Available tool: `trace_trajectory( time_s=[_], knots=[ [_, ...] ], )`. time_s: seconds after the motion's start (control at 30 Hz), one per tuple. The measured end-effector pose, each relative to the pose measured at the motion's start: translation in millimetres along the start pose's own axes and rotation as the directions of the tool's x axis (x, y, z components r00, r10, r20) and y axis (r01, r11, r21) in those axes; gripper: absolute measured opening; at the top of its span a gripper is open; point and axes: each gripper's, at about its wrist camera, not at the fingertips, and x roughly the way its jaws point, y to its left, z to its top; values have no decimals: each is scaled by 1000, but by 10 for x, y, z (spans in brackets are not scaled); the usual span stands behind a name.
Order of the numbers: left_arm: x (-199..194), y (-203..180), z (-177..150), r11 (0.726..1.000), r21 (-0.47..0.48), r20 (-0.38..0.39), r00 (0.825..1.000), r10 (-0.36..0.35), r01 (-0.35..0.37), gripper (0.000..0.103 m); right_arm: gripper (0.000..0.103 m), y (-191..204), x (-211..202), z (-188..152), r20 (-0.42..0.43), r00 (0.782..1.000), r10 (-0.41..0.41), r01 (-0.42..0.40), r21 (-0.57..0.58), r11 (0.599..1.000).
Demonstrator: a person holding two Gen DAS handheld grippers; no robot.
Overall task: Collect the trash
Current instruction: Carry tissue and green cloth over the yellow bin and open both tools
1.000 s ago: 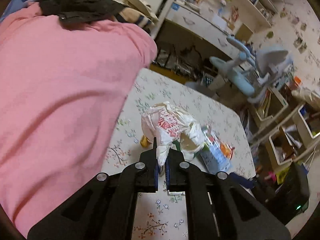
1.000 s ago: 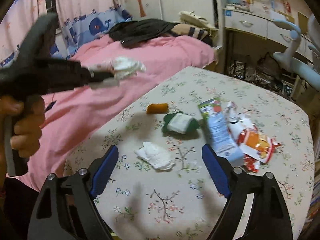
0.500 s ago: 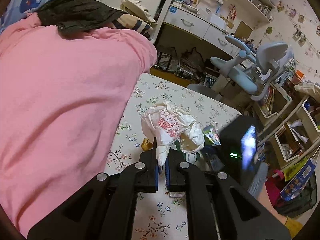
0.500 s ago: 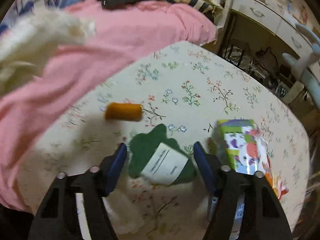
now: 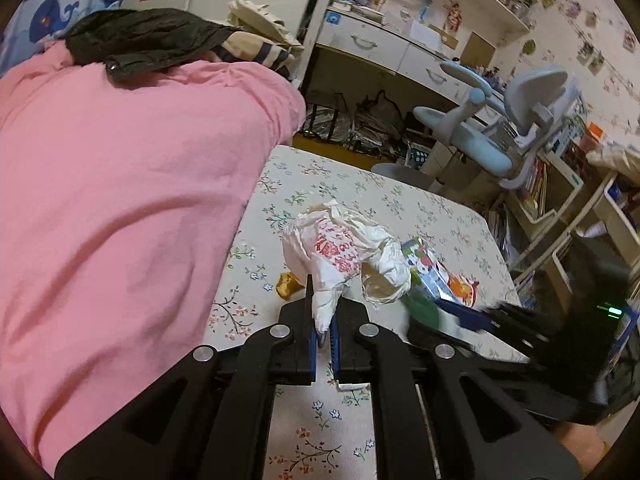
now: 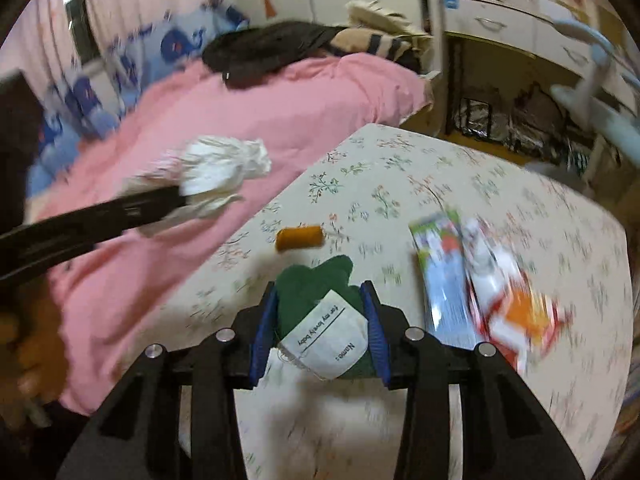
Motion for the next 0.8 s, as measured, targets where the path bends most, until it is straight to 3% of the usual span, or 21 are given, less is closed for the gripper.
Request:
trace_trajectory(
  time_s=[0.27, 0.8],
  knots=[
    [-207, -489, -302, 989, 147, 33, 999, -2, -2, 5, 41, -269, -601, -413, 118, 991, 63, -89, 229, 969],
    [-976, -860, -1097, 982, 166, 79, 994, 78, -91, 5, 42, -55, -1115, -1191, 186, 967, 174, -228, 322, 919]
  ],
)
